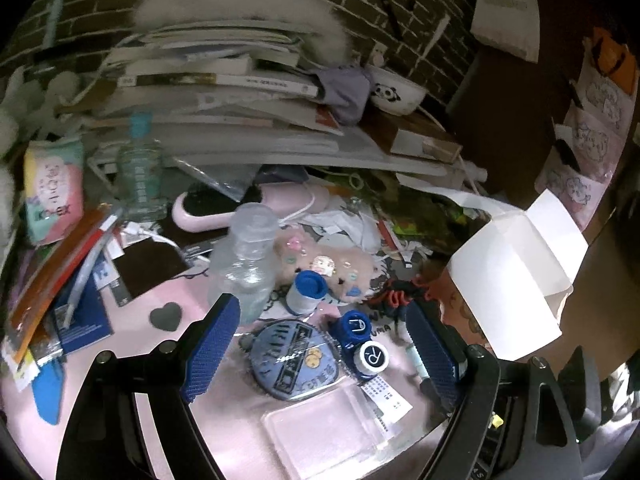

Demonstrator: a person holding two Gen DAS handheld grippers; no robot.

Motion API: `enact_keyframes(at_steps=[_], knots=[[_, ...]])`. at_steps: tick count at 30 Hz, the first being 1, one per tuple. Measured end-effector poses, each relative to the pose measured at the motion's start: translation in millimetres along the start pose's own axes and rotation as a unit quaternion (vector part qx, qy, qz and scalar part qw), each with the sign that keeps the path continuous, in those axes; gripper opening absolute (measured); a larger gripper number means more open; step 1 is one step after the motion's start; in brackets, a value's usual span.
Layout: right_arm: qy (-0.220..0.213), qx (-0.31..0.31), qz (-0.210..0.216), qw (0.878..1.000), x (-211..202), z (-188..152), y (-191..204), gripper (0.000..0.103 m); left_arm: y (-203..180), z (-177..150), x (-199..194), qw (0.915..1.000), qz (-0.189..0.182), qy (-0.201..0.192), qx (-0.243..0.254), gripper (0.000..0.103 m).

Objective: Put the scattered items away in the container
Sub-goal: 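Carry the light blue tube into the white box and open the right tool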

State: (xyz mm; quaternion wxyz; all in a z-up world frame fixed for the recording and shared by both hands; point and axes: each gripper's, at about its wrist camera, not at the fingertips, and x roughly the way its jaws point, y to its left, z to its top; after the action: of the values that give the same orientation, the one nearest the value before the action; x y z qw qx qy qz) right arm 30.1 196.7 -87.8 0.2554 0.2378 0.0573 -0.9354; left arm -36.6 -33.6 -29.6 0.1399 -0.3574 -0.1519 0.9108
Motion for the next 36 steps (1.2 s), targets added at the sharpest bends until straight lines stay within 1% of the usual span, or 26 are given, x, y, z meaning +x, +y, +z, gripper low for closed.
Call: enact_keyframes(at_steps=[5, 11, 16, 19, 22, 25, 28, 32, 36], knots=[[-0.019, -0.027, 0.030, 0.999, 1.6, 18.3, 24.0, 0.015, 10.0, -4.1, -11.7, 0.9998, 0.015, -0.008, -0.013, 0.083], [-0.041, -0.042, 0.054, 0.997, -1.6, 41.2, 38.3, 0.015, 15.5, -5.9, -22.3, 0.9994, 0.014, -0.019, -0.027, 0.083], [-0.059, -0.031, 0.065, 0.996, -15.7, 64.6, 28.2, 0.015, 9.8, -3.4, -28.7, 0.9992, 0.009, -0.030, -0.023, 0.083], [-0.071, -0.027, 0.054, 0.996, -26.2, 78.4, 16.4, 0.015, 5.9, -2.4, -27.4, 0.9994, 0.009, -0.028, -0.020, 0.083], [-0.069, -0.009, 0.045, 0.997, -35.2, 93.3, -4.8, 0.015, 2.2, -2.2, -25.0, 0.9996, 0.007, -0.024, -0.016, 0.083], [-0.056, 0.018, 0.032, 0.998, -42.9, 106.4, -34.4, 0.015, -1.2, -2.3, -22.6, 0.9997, 0.005, -0.021, -0.013, 0.083], [-0.032, 0.033, 0.007, 0.999, -48.3, 113.8, -63.7, 0.015, -2.8, -1.4, -21.1, 0.9997, 0.005, -0.019, -0.011, 0.083], [0.021, 0.042, -0.029, 0.998, -48.2, 118.7, -101.8, 0.015, -2.6, -0.4, -18.7, 0.9997, 0.003, -0.019, -0.013, 0.083], [0.073, 0.040, -0.047, 0.995, -42.1, 116.8, -125.7, 0.015, -3.7, -1.0, -15.1, 0.9998, 0.005, -0.013, -0.012, 0.083]])
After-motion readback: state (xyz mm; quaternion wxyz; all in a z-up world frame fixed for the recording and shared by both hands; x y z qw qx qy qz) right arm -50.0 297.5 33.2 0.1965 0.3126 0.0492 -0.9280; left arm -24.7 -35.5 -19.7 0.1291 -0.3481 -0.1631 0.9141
